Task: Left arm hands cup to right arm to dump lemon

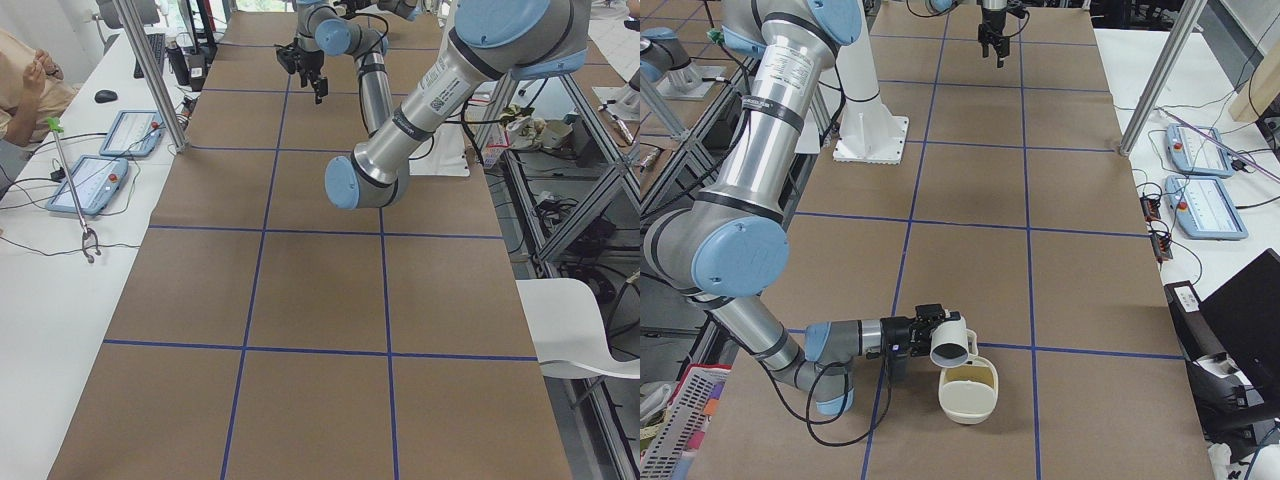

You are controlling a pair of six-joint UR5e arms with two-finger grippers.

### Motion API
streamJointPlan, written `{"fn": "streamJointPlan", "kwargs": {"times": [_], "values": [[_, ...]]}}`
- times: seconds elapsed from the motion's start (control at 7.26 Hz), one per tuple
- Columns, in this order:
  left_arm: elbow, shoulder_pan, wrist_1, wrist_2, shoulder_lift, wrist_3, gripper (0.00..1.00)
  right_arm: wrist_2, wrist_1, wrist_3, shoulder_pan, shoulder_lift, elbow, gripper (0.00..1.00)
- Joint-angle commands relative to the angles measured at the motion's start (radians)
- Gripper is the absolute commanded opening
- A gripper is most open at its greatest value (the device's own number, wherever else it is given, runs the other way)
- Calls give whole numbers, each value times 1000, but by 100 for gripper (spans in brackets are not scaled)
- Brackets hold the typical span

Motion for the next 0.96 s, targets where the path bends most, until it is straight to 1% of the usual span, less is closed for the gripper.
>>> {"fn": "streamJointPlan", "kwargs": {"times": [0.0,0.14,0.28,0.55,0.83], "values": [[0,3,0,0,0,0,100,101,3,122,120,9,-3,8],[0,3,0,0,0,0,100,150,1,132,173,31,-3,9],[2,3,0,0,0,0,100,154,1,133,190,35,-3,10],[2,9,0,2,0,0,100,158,1,240,225,44,-1,10],[2,16,2,15,0,0,100,175,1,251,257,71,-3,12]]}}
